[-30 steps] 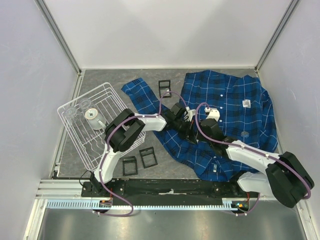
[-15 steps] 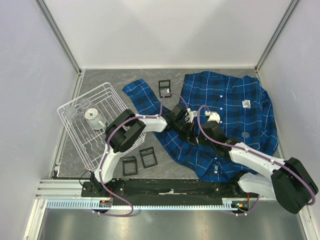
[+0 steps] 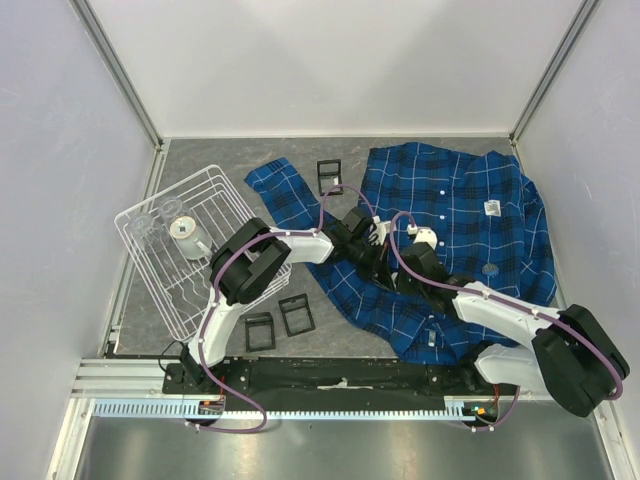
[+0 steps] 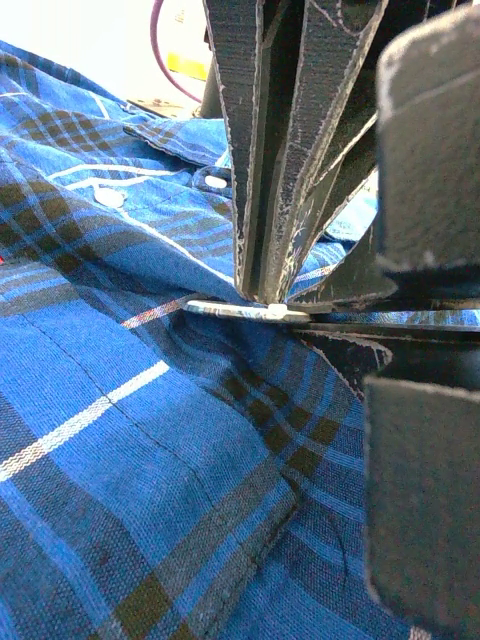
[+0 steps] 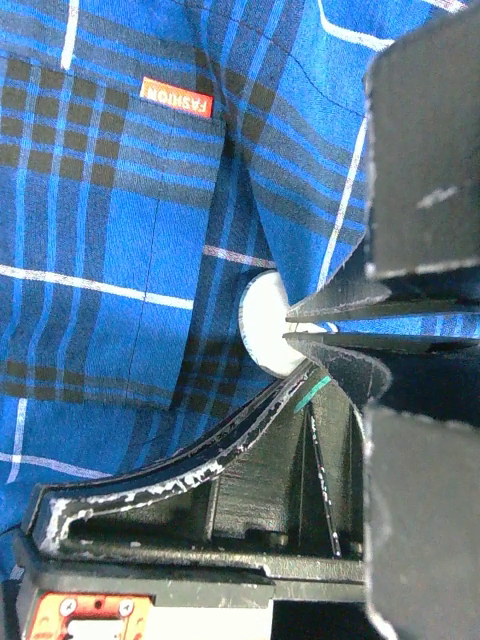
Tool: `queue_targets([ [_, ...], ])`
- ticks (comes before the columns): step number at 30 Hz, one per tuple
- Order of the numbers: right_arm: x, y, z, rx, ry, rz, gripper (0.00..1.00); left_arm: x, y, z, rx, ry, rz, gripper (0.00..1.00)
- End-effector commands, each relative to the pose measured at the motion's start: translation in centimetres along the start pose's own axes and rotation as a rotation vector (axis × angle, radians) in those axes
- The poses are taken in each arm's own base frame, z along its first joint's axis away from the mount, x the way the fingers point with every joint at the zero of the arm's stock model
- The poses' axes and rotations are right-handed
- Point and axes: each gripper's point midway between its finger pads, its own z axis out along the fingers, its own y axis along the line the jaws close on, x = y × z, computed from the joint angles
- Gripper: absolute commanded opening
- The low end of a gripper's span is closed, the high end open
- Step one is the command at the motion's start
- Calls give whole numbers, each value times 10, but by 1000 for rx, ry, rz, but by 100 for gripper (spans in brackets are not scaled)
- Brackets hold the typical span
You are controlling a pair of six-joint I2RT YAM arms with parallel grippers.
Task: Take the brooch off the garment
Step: Remove the brooch from the clothes.
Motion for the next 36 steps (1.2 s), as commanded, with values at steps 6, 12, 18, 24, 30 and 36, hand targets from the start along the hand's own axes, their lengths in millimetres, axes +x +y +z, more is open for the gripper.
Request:
queue_targets([
  [6,0,-10,1,67,-1,27,7,21,11,2,-40,62,-23,2],
  [12,2,-12,4,77,11,33,4,21,12,2,-37,65,-20,2],
  [18,-1,-10,11,81,33,28,0,23,15,2,-52,76,0,2],
  [24,4,-15,26,124,95,1,0,25,14,5,-52,88,14,2],
  [30,11,-10,38,101,164,20,2,24,15,6,-55,88,19,2],
  [36,-10,-17,33,92,70,63,9,23,14,5,-59,83,20,2],
])
